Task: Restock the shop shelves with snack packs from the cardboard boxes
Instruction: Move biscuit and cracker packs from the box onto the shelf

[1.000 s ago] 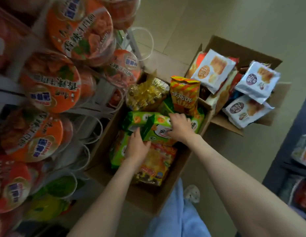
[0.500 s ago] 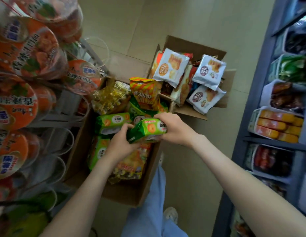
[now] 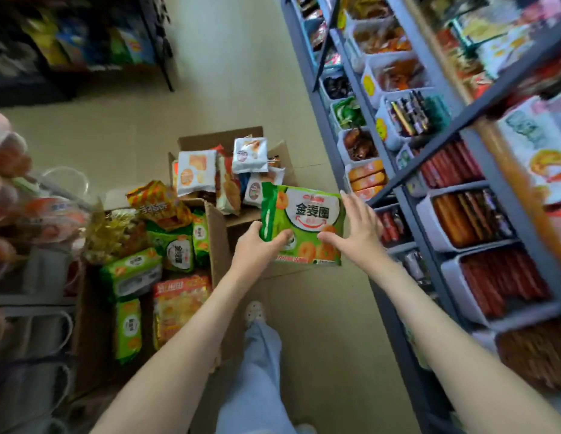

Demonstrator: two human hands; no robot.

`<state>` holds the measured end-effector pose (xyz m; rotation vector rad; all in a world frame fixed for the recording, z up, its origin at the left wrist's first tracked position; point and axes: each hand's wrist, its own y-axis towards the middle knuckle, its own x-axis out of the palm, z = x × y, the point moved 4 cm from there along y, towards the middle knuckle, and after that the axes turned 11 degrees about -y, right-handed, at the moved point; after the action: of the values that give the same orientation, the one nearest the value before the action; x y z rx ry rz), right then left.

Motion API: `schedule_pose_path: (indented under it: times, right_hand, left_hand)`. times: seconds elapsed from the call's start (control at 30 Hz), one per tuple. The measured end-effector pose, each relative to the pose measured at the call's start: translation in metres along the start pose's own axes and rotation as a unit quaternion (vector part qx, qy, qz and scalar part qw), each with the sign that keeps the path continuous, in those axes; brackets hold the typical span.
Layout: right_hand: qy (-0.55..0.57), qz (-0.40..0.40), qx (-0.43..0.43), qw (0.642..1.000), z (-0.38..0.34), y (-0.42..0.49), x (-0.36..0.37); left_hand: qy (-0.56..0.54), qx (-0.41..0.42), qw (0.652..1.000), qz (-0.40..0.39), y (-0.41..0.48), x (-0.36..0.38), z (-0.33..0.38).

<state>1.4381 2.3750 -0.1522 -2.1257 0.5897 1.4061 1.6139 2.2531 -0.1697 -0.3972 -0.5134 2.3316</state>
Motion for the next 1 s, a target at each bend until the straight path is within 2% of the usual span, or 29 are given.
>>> schedule_pose_path:
  times: [0.07,0.13,0.2,0.4,0.6,0.8,1.0]
  right_hand:
    - [0.113,0.041,0.052,0.991,0.037,-0.052,-0.022]
    - [0.248,0.074,0.078,0.963,0.067,-0.107,-0.049]
    - [0.301,0.121,0.093,0.941,0.097,-0.161,-0.077]
    - [0.255,0.281,0.148,0.913,0.173,-0.311,-0.152]
    - [0.187,0.407,0.234,0.863,0.213,-0.424,-0.211]
    - [0.152,0.493,0.315,0.797,0.233,-0.508,-0.239]
    - [0.138,0.538,0.350,0.754,0.238,-0.565,-0.246]
  left_hand:
    - [-0.047,0.010,0.998,-0.036,-0.025,0.046,0.016]
    - [-0.075,0.020,0.994,-0.082,-0.054,0.093,0.029]
    - [-0.087,0.035,0.987,-0.133,-0.088,0.142,0.041]
    - [-0.072,0.102,0.953,-0.276,-0.193,0.270,0.075]
    - [-0.006,0.176,0.891,-0.419,-0.279,0.367,0.128]
    - [0.026,0.231,0.813,-0.533,-0.345,0.442,0.157]
    - [0.072,0.279,0.753,-0.592,-0.389,0.482,0.153]
